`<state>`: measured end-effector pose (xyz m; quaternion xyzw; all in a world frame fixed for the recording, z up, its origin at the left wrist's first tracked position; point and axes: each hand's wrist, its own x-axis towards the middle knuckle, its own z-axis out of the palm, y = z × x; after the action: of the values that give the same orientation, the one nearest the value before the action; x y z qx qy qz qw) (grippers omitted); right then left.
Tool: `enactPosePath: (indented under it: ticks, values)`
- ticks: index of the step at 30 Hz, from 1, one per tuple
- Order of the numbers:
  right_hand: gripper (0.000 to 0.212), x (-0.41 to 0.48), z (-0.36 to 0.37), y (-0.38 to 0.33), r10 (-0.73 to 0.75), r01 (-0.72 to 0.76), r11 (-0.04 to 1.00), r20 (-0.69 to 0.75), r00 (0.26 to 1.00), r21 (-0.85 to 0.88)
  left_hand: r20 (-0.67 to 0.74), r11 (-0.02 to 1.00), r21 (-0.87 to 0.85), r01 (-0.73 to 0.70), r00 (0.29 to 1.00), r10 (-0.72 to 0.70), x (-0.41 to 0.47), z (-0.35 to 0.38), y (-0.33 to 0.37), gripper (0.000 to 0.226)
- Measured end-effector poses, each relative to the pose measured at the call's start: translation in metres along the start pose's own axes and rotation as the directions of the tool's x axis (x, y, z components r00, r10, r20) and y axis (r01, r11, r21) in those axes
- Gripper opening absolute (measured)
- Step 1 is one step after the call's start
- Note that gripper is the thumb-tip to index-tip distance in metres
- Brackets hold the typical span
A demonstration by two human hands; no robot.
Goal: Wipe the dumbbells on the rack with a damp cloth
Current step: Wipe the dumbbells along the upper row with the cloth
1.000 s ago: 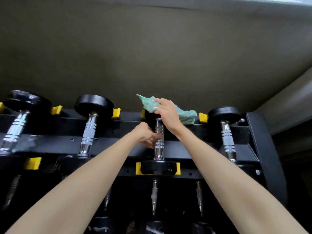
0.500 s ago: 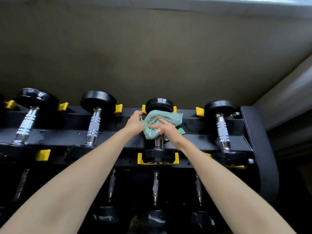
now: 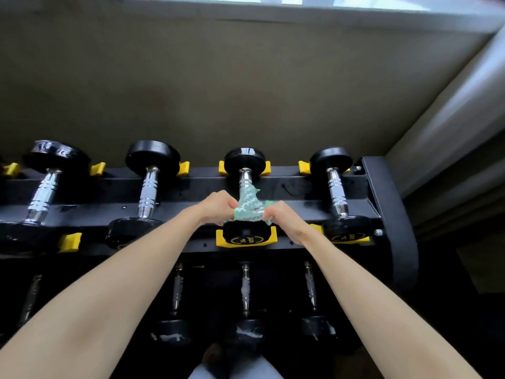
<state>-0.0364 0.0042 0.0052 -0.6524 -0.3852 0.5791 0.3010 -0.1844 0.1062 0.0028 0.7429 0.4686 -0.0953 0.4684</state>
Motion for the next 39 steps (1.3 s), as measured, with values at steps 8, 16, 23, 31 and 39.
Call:
enactPosePath:
  ticks: [8, 16, 23, 31, 39]
  values:
    - [0.047, -0.042, 0.045, 0.034, -0.174, 0.191, 0.98, -0.228, 0.958, 0.059, -0.258, 0.937, 0.278, -0.213, 0.923, 0.286, -0.026, 0.021, 0.005, 0.043]
    - [0.044, -0.066, 0.08, 0.04, -0.04, 0.156, 0.957, -0.422, 0.906, 0.245, -0.298, 0.883, 0.375, -0.282, 0.865, 0.403, -0.047, 0.04, -0.001, 0.027]
    - [0.04, -0.074, 0.106, 0.03, 0.115, 0.107, 0.864, -0.4, 0.909, 0.492, -0.221, 0.965, 0.198, -0.171, 0.951, 0.214, -0.079, 0.03, -0.019, 0.029]
    - [0.031, -0.058, 0.142, -0.036, 0.008, 0.245, 0.762, -0.387, 0.922, 0.599, -0.043, 0.752, -0.626, -0.205, 0.973, 0.229, -0.149, -0.043, -0.054, 0.017]
    - [0.073, -0.011, 0.132, -0.097, -0.079, 0.079, 0.997, 0.033, 0.996, 0.01, -0.51, 0.816, -0.462, -0.347, 0.857, 0.075, -0.139, -0.117, -0.084, 0.033]
